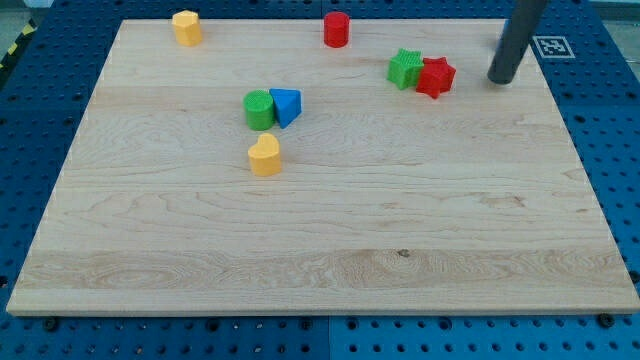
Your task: Push the red star to the bottom of the green star
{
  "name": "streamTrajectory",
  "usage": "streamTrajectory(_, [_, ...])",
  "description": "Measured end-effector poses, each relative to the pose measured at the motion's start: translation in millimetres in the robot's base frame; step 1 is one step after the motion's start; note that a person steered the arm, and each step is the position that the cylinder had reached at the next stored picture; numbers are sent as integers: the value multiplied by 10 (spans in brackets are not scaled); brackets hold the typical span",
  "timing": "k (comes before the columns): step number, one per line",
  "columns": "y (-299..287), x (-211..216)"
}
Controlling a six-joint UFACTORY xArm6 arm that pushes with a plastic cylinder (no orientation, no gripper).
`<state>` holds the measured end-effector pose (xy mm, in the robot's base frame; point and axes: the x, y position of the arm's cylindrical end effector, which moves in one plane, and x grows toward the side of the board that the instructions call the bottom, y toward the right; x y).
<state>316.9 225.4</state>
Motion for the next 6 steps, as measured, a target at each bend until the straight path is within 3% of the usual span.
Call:
streamTrajectory(3, [-851, 359])
streamTrajectory(5, [-921, 497])
streamTrajectory(6, [-1548, 498])
